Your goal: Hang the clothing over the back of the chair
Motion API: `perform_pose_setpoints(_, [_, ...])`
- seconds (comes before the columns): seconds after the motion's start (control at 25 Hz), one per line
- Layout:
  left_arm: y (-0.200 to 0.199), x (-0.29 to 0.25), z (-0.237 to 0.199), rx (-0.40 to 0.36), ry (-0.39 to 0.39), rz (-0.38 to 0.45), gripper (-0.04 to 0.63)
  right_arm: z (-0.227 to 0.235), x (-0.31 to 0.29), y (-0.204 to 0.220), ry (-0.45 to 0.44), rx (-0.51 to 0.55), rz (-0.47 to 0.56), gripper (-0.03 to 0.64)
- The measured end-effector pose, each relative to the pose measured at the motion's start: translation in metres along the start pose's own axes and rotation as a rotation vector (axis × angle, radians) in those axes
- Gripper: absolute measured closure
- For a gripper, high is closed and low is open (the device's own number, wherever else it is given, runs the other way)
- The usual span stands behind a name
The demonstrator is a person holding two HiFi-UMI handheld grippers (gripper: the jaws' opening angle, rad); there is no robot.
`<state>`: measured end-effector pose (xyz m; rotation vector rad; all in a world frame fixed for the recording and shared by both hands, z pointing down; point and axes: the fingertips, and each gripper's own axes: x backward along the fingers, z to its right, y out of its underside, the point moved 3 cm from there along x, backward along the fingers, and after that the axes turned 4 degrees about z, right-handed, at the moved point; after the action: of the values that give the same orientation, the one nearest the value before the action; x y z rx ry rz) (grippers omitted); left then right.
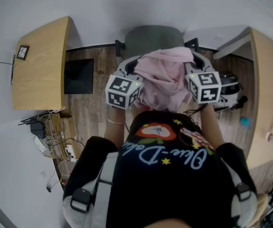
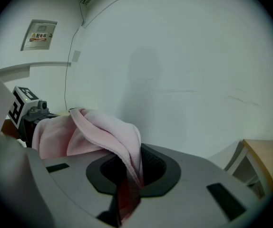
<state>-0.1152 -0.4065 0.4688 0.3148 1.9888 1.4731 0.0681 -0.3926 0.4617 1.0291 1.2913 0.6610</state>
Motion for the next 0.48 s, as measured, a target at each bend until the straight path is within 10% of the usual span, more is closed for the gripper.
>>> perform_pose_setpoints(0.48, [0.014, 0.002, -0.001, 0.053, 0.031, -0.059, 0.489, 0.0, -0.008, 0.011, 0.01, 0.017, -0.06, 0.575])
